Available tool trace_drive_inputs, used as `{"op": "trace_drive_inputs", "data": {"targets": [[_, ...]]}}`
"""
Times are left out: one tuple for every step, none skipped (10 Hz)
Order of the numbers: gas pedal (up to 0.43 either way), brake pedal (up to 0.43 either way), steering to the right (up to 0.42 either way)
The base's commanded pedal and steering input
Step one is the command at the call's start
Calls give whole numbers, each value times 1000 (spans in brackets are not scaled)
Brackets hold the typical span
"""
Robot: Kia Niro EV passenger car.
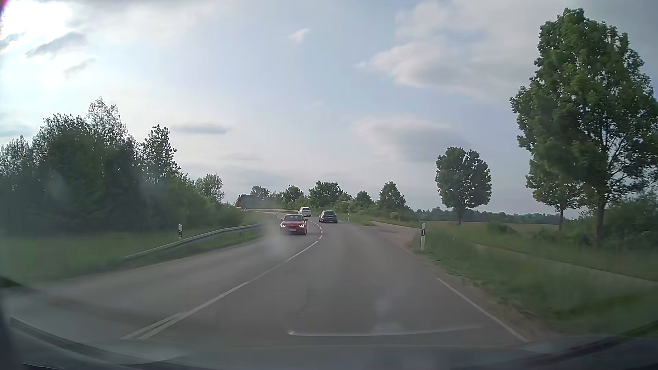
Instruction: Follow the waypoints while adhering to traffic rules and regulations
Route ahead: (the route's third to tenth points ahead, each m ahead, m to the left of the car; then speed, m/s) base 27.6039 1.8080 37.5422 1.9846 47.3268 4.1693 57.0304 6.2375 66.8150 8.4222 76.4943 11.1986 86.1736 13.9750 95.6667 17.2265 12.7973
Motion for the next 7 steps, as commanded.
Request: {"op": "trace_drive_inputs", "data": {"targets": [[350,0,3],[350,0,2],[350,0,2],[350,0,2],[339,0,1],[339,0,0],[339,0,-3]]}}
